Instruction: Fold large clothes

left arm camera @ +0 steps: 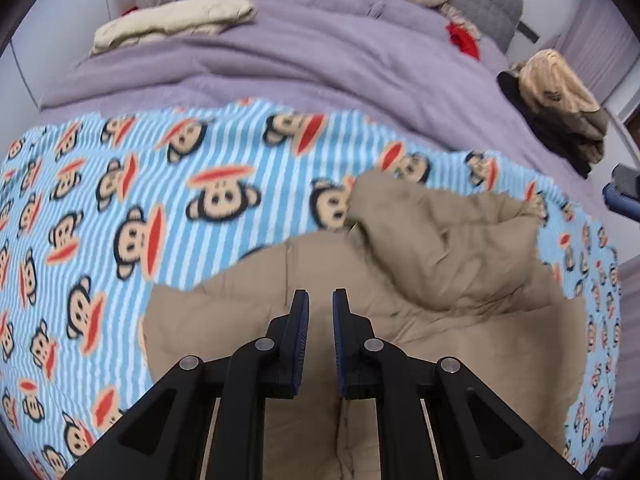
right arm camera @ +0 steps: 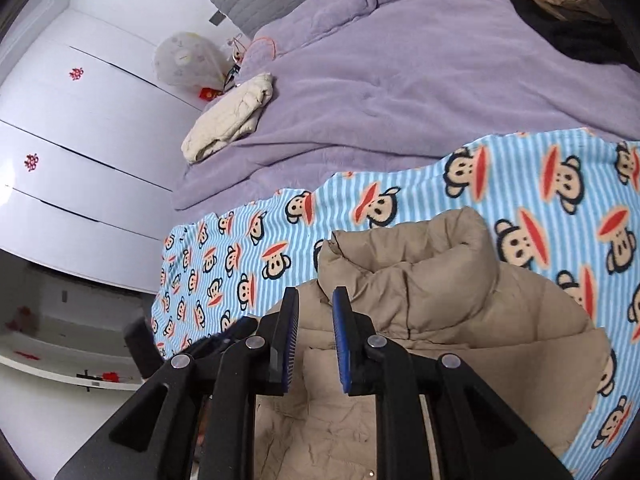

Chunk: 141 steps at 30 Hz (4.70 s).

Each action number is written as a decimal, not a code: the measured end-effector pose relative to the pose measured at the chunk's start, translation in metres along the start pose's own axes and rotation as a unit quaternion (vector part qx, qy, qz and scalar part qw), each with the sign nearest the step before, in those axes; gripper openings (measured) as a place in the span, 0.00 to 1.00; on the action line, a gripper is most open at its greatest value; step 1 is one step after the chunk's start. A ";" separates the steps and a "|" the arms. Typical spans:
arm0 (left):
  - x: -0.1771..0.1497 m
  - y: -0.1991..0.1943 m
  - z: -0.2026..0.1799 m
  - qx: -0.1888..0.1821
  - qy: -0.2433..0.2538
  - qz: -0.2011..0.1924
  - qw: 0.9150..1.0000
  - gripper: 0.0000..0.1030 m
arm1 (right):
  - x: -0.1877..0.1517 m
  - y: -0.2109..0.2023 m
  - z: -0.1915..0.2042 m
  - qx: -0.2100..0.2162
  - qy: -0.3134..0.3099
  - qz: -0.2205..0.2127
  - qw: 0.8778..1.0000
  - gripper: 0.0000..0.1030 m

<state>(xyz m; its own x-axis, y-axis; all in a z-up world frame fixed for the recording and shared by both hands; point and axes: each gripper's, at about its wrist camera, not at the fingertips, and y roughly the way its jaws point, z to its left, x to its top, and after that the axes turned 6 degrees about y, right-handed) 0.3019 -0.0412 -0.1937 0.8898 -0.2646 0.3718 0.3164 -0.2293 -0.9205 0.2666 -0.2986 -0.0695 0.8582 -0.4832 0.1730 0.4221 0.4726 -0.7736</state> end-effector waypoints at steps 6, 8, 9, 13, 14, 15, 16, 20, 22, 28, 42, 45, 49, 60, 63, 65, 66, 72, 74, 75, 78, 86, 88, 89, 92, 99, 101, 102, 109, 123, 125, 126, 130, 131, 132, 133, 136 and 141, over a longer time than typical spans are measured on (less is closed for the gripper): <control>-0.042 0.055 0.008 0.020 -0.011 0.018 1.000 0.12 | -0.026 0.119 -0.023 0.026 0.048 0.090 0.994 0.19; -0.043 0.057 0.004 0.028 0.006 0.015 0.999 0.12 | -0.031 0.157 -0.024 0.021 0.032 0.120 0.992 0.19; -0.043 0.059 0.003 0.029 0.012 0.014 0.999 0.12 | -0.033 0.172 -0.023 0.009 0.019 0.128 0.992 0.19; -0.044 0.062 0.012 0.004 0.004 0.008 1.000 0.12 | -0.023 0.207 -0.027 -0.062 -0.027 0.094 0.993 0.17; -0.045 0.063 0.014 -0.002 0.001 0.007 1.000 0.12 | -0.016 0.211 -0.035 -0.067 -0.014 0.087 0.994 0.11; -0.045 0.063 0.016 -0.007 -0.001 0.006 1.000 0.12 | -0.009 0.213 -0.043 -0.063 0.001 0.081 0.995 0.06; -0.046 0.063 0.017 -0.011 -0.001 0.005 1.000 0.12 | -0.002 0.213 -0.049 -0.062 0.011 0.076 0.995 0.03; -0.048 0.063 0.016 -0.010 0.004 0.001 1.000 0.12 | 0.019 0.196 -0.055 -0.087 -0.006 0.034 0.996 0.00; -0.048 0.063 0.016 -0.011 0.004 -0.001 1.000 0.12 | 0.029 0.176 -0.056 -0.110 -0.002 0.001 0.994 0.01; -0.052 0.061 0.009 0.006 0.020 -0.009 1.000 0.12 | 0.024 0.168 -0.013 -0.084 -0.089 0.052 0.991 0.06; -0.052 0.064 0.015 -0.008 0.007 -0.011 1.000 0.12 | 0.012 0.225 0.011 -0.105 -0.171 0.086 0.976 0.07; -0.053 0.064 0.015 -0.009 0.008 -0.015 1.000 0.12 | 0.012 0.213 0.007 -0.144 -0.177 0.037 0.973 0.06; -0.053 0.065 0.014 -0.005 0.011 -0.014 1.000 0.12 | 0.022 0.215 -0.021 -0.169 -0.136 0.032 0.976 0.05; -0.016 0.020 0.021 -0.065 0.009 -0.044 0.997 0.12 | 0.027 0.104 -0.045 -0.089 -0.036 -0.067 0.993 0.07; 0.008 0.020 -0.002 -0.100 0.044 -0.055 0.993 0.12 | 0.013 0.075 -0.055 -0.077 -0.040 -0.066 0.994 0.07; 0.022 0.033 -0.024 -0.104 0.065 -0.049 0.991 0.12 | 0.001 0.078 -0.061 -0.083 -0.051 -0.039 0.994 0.07; 0.027 0.042 -0.034 -0.105 0.069 -0.045 0.991 0.12 | -0.004 0.083 -0.065 -0.095 -0.056 -0.029 0.993 0.07; 0.020 0.096 -0.037 -0.073 0.025 0.003 0.997 0.12 | 0.002 0.107 -0.139 -0.135 0.041 -0.021 0.990 0.00; 0.021 0.091 -0.031 -0.077 0.021 0.004 0.997 0.12 | 0.003 0.102 -0.158 -0.095 0.099 -0.024 0.990 0.00; 0.021 0.087 -0.030 -0.074 0.024 0.002 0.997 0.12 | 0.002 0.097 -0.157 -0.088 0.107 -0.029 0.990 0.00; 0.022 0.077 -0.025 -0.068 0.027 -0.006 0.997 0.12 | -0.006 0.081 -0.139 -0.041 0.091 -0.043 0.994 0.06; 0.013 0.045 -0.014 -0.048 0.011 -0.017 0.999 0.12 | -0.021 0.116 -0.082 -0.045 0.002 0.013 0.999 0.06; 0.006 0.034 -0.011 -0.042 0.014 -0.013 0.999 0.12 | -0.016 0.131 -0.094 -0.095 0.021 0.010 0.995 0.06; 0.002 0.027 -0.009 -0.039 0.016 -0.013 0.999 0.12 | -0.013 0.128 -0.104 -0.098 0.042 -0.001 0.994 0.05; -0.012 0.011 -0.005 -0.030 0.026 -0.013 0.999 0.12 | -0.015 0.099 -0.115 -0.066 0.087 -0.029 0.994 0.06; -0.057 -0.020 -0.008 0.002 0.040 0.008 0.999 0.12 | -0.069 0.026 -0.114 -0.071 0.067 -0.026 0.995 0.06; -0.070 -0.029 -0.010 0.004 0.038 0.013 0.999 0.12 | -0.096 0.008 -0.119 -0.077 0.075 -0.020 0.994 0.06; -0.077 -0.034 -0.010 0.004 0.035 0.016 0.999 0.12 | -0.108 0.001 -0.122 -0.079 0.080 -0.018 0.994 0.06; -0.115 -0.064 -0.026 0.021 0.039 0.027 0.999 0.98 | -0.187 -0.053 -0.144 -0.090 0.118 -0.021 0.989 0.06; -0.170 -0.127 -0.079 0.060 0.053 0.010 0.997 0.99 | -0.260 -0.126 -0.170 -0.076 0.123 -0.043 0.989 0.91; -0.184 -0.133 -0.083 0.065 0.042 0.009 0.997 0.99 | -0.265 -0.134 -0.171 -0.068 0.112 -0.049 0.990 0.95; -0.192 -0.136 -0.083 0.066 0.035 0.011 0.997 0.99 | -0.267 -0.136 -0.171 -0.067 0.107 -0.046 0.991 0.95; -0.226 -0.148 -0.081 0.065 0.007 0.022 0.998 0.99 | -0.281 -0.140 -0.171 -0.057 0.088 -0.029 0.994 1.00; -0.234 -0.150 -0.079 0.069 0.004 0.026 0.997 0.99 | -0.286 -0.142 -0.170 -0.056 0.081 -0.026 0.995 1.00; -0.242 -0.153 -0.076 0.080 0.002 0.029 0.996 0.99 | -0.293 -0.144 -0.169 -0.052 0.079 -0.025 0.995 1.00; -0.249 -0.155 -0.073 0.094 0.004 0.030 0.995 0.99 | -0.299 -0.146 -0.169 -0.046 0.081 -0.025 0.995 1.00; -0.266 -0.158 -0.056 0.108 0.011 0.032 0.994 0.99 | -0.320 -0.148 -0.174 -0.032 0.100 -0.019 0.994 1.00; -0.303 -0.157 -0.012 0.058 -0.008 0.060 0.996 0.99 | -0.370 -0.141 -0.192 -0.033 0.173 -0.009 0.984 1.00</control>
<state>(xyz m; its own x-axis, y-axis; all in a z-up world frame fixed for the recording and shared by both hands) -0.0215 0.0640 -0.1604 0.9282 -0.2688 0.2572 0.2426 -0.0867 -0.9662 -0.1663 -0.3277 -0.1419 0.6946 -0.7190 -0.0224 0.4063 0.4178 -0.8126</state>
